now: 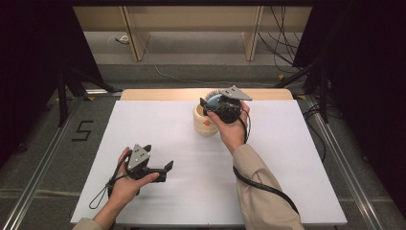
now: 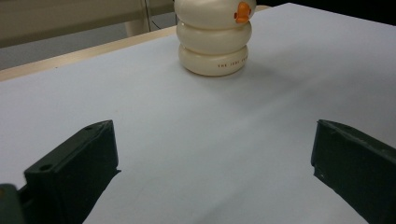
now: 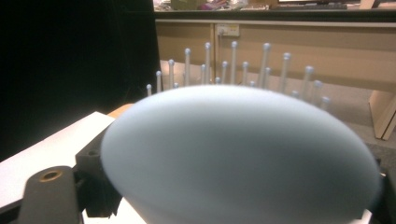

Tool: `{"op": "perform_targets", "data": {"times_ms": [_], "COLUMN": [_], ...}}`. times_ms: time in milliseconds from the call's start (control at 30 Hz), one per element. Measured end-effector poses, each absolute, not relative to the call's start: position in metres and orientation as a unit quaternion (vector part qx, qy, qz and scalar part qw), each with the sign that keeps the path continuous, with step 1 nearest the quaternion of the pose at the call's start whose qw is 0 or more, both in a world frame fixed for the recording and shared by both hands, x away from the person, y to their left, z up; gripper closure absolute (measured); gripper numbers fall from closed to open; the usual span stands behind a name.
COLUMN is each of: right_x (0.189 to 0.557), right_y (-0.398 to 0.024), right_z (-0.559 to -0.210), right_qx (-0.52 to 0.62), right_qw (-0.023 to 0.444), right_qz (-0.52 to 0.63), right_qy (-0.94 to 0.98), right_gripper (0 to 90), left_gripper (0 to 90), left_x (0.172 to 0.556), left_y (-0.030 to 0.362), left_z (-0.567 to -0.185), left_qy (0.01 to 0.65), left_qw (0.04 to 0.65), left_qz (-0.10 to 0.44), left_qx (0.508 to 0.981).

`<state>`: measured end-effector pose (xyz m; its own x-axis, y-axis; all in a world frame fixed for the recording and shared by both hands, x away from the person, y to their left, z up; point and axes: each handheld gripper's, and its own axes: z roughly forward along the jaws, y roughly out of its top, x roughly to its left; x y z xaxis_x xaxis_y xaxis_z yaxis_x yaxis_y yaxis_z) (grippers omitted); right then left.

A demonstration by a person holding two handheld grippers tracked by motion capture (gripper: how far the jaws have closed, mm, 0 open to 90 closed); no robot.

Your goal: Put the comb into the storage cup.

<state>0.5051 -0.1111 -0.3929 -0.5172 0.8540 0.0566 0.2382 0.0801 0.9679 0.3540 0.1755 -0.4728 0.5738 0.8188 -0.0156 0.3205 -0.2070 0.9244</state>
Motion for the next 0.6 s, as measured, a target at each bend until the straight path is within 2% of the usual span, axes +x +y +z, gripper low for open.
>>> {"op": "perform_targets", "data": {"times_ms": [267, 600], "right_x": [0.5053, 0.5053], "right_y": [-0.1101, -0.1118], "right_z": [-0.395, -0.3926], "right_qx": [0.403, 0.4], "right_qw": [0.274, 0.275], "right_qz": [0.545, 0.545], "right_qy": [0.682, 0.683], "right_gripper": [15.4, 3.8], "left_gripper": [0.2, 0.2], "left_x": [0.3541, 0.3542], "left_y": [0.1756, 0.1754], "left_z": [-0.4726, -0.473], "left_qy": [0.388, 0.387], "left_qw": [0.497, 0.496], "left_qz": [0.251, 0.251], "left_qx": [0.735, 0.735]}}
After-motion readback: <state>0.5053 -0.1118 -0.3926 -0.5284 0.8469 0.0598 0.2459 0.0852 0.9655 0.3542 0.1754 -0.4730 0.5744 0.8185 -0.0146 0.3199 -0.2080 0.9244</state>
